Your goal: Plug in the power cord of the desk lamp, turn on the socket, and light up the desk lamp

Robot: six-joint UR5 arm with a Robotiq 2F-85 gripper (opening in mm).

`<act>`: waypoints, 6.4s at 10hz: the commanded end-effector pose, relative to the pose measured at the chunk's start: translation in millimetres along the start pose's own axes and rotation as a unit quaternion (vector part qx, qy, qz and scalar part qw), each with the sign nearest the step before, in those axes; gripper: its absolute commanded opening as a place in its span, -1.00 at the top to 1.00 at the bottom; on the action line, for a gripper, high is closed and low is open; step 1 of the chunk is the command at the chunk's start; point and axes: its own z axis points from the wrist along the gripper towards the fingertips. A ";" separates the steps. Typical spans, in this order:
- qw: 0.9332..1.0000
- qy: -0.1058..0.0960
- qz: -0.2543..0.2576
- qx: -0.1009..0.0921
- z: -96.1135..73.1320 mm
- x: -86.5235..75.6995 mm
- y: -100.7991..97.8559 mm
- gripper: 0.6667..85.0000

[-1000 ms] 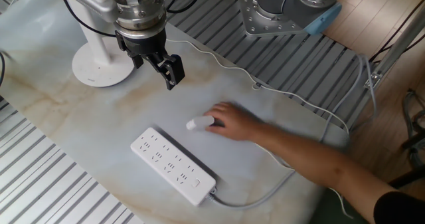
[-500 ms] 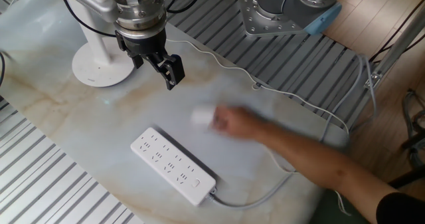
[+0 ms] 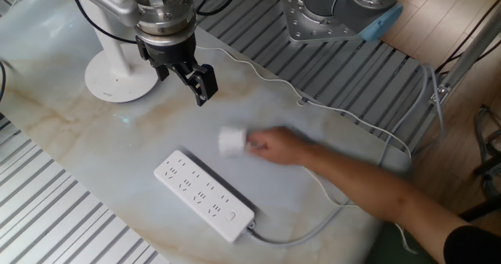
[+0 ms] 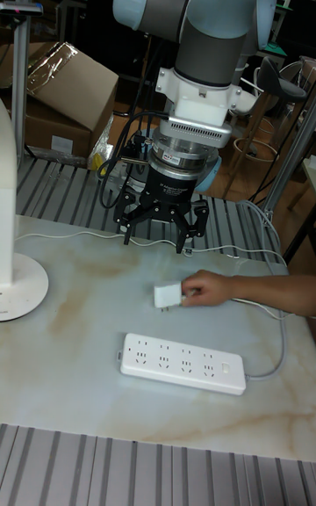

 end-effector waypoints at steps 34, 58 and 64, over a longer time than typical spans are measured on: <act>0.995 0.037 0.059 -0.072 -2.7 15.4 44.7 0.99; 0.995 0.092 -0.037 -0.016 7.1 49.7 9.3 0.03; 0.998 0.069 -0.007 -0.008 17.8 37.7 25.3 0.99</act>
